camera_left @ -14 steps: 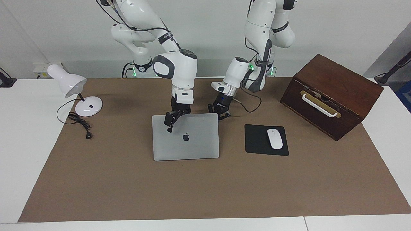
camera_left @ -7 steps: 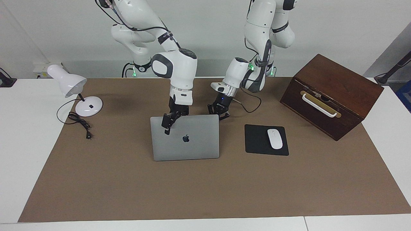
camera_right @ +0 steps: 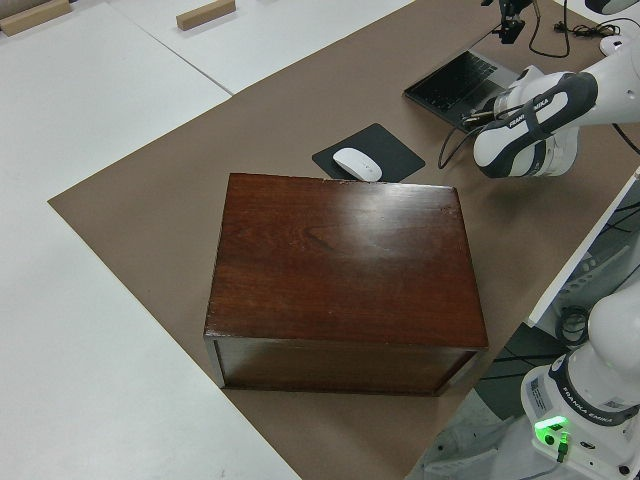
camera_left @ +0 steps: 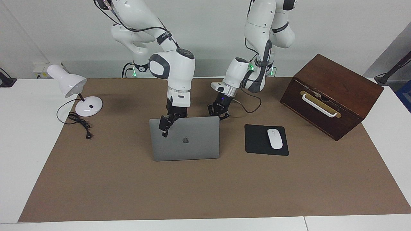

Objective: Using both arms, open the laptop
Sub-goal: 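Lift the laptop lid upward and away with the right gripper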

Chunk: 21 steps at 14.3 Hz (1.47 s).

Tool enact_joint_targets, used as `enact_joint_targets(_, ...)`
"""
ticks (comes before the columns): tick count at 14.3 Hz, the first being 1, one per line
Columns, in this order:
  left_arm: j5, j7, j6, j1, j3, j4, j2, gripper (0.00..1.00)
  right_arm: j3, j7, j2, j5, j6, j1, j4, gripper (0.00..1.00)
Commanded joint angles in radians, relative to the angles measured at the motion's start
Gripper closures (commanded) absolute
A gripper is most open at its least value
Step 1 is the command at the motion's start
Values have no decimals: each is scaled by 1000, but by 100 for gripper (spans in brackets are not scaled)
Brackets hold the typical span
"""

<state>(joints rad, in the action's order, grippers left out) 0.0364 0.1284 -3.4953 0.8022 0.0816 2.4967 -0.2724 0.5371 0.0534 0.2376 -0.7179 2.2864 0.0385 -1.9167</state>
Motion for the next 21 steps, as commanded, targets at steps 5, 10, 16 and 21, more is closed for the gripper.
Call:
enact_joint_targets(5, 30, 4, -11, -11, -5, -32, -62, 100, -8, 57, 37, 25, -2, 24, 44, 0)
enact_joint_targets(10, 30, 4, -11, -11, -3, -32, -62, 100, -16, 57, 46, 25, -2, 24, 64, 0)
enact_joint_targets(16, 30, 4, -11, -9, -3, -32, -62, 100, -16, 57, 62, 29, -7, 23, 103, 0)
enact_joint_targets(21, 30, 4, -11, -9, -3, -32, -62, 100, -17, 57, 62, 61, -11, 24, 117, 0)
